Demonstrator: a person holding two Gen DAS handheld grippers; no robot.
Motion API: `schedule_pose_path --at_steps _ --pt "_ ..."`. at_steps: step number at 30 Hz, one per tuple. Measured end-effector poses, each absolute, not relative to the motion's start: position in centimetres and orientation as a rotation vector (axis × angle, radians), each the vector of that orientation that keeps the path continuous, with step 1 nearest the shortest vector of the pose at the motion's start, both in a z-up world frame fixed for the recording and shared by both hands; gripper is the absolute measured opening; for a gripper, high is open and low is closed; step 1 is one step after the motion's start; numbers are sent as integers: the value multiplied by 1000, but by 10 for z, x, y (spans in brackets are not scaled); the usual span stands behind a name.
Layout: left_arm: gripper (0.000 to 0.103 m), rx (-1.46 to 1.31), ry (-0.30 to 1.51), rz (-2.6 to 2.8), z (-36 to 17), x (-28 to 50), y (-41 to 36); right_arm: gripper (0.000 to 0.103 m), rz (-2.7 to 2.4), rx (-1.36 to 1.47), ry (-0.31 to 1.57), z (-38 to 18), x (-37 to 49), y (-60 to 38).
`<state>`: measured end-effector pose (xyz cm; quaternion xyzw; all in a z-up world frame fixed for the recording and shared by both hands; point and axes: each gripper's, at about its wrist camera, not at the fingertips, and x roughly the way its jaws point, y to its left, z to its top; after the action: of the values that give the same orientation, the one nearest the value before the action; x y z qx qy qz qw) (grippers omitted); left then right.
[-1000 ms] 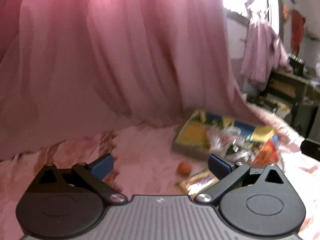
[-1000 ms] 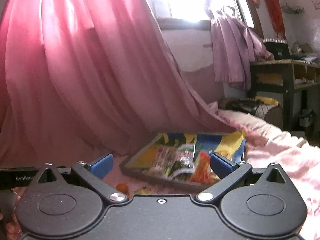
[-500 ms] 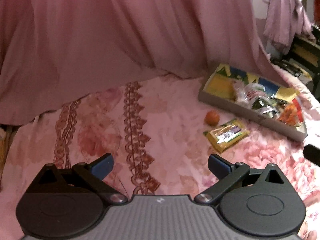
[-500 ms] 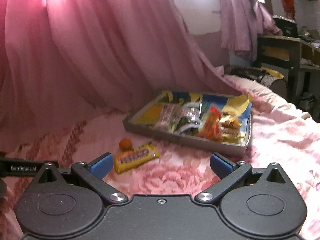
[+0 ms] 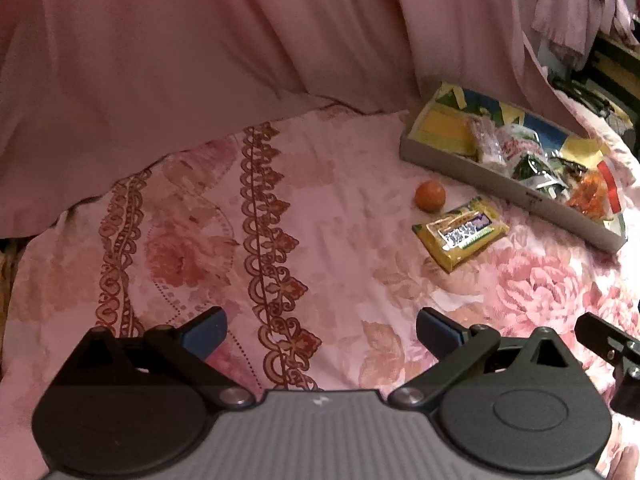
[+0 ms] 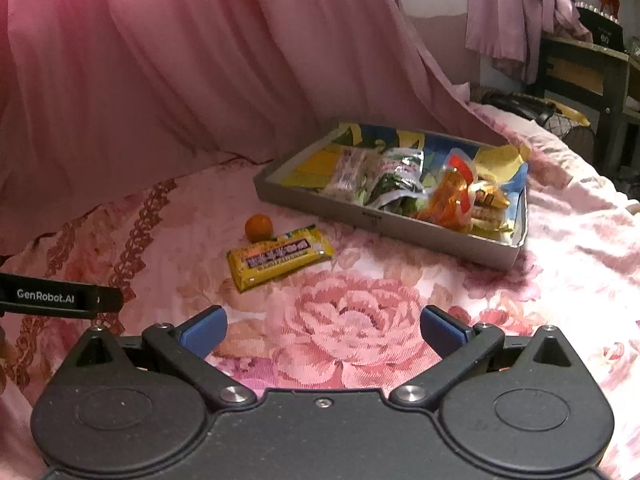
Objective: Organize snacks
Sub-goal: 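Withdraw both open tools from the tray toward the orange and yellow bar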
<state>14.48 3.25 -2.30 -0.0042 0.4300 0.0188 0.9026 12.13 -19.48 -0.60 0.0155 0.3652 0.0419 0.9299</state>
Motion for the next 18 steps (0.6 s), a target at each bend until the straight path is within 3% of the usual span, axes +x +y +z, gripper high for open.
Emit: schedule_pose_path --at_steps 18 --pt "103 213 833 -27 -27 215 19 102 41 27 819 -35 158 -189"
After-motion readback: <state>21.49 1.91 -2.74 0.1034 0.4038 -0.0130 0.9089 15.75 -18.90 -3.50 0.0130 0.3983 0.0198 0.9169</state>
